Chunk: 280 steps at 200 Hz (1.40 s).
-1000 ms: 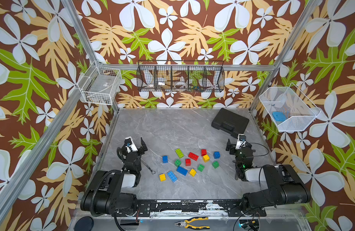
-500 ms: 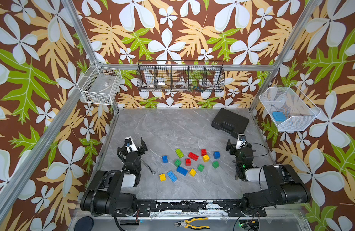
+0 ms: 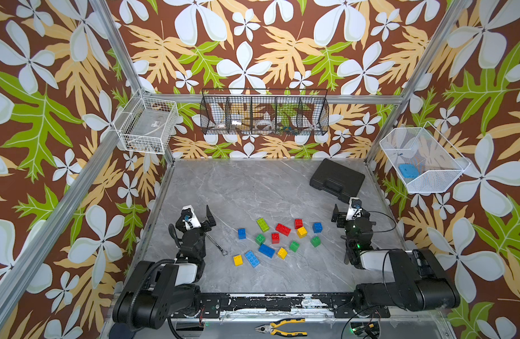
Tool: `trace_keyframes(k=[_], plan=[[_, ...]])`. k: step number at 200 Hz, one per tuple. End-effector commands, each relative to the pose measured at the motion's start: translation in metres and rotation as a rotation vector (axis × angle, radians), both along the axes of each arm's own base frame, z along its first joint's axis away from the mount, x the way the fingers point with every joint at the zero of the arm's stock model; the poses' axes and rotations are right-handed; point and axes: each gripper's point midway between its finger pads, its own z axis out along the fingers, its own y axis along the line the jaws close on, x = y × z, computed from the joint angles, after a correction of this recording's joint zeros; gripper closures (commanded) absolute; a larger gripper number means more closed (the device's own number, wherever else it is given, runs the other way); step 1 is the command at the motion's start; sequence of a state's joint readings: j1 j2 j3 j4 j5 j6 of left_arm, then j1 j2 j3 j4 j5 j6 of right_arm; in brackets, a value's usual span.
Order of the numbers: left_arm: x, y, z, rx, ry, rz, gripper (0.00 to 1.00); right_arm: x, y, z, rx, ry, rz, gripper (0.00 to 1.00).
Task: Assemble a fork with lego
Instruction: Pick up the lego brick from the center of the board.
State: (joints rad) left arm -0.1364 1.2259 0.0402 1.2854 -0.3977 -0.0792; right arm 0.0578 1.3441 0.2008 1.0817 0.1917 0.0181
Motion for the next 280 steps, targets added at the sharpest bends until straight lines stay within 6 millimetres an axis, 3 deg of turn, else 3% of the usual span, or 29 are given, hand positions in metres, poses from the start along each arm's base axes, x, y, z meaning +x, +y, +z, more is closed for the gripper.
trace_keyframes(k=[1, 29, 52, 73, 100, 138, 184, 219, 249, 280], plan=[[-0.009, 0.002, 0.021, -0.007, -0.053, 0.028, 0.00, -0.003, 0.000, 0.015, -0.011, -0.001, -0.013, 0.01], [-0.017, 0.007, 0.040, -0.124, -0.073, 0.065, 0.00, -0.014, -0.004, 0.048, 0.099, -0.087, -0.047, 0.01], [-0.025, 0.016, 0.052, -0.266, -0.125, 0.109, 0.00, -0.018, 0.004, 0.072, 0.182, -0.137, 0.001, 0.01], [-0.032, 0.031, 0.049, -0.431, -0.110, 0.217, 0.00, -0.023, -0.003, 0.082, 0.328, -0.142, -0.061, 0.01], [-0.023, 0.019, 0.057, -0.449, -0.054, 0.154, 0.00, -0.025, -0.006, 0.079, 0.463, -0.068, -0.118, 0.01], [0.013, -0.035, 0.056, -0.485, 0.134, -0.077, 0.00, -0.014, 0.038, 0.072, 0.546, 0.074, 0.097, 0.01], [0.026, -0.127, 0.052, -0.356, 0.289, -0.266, 0.00, -0.008, 0.095, 0.026, 0.575, 0.424, 0.280, 0.10], [0.021, -0.189, 0.038, -0.321, 0.375, -0.436, 0.00, -0.024, 0.140, -0.003, 0.342, 0.629, 0.364, 0.15], [0.016, -0.237, 0.025, -0.349, 0.470, -0.636, 0.00, -0.039, 0.156, -0.022, 0.251, 0.759, 0.415, 0.26], [0.006, -0.267, 0.023, -0.361, 0.483, -0.743, 0.00, -0.053, 0.165, -0.039, 0.152, 0.880, 0.425, 0.33]])
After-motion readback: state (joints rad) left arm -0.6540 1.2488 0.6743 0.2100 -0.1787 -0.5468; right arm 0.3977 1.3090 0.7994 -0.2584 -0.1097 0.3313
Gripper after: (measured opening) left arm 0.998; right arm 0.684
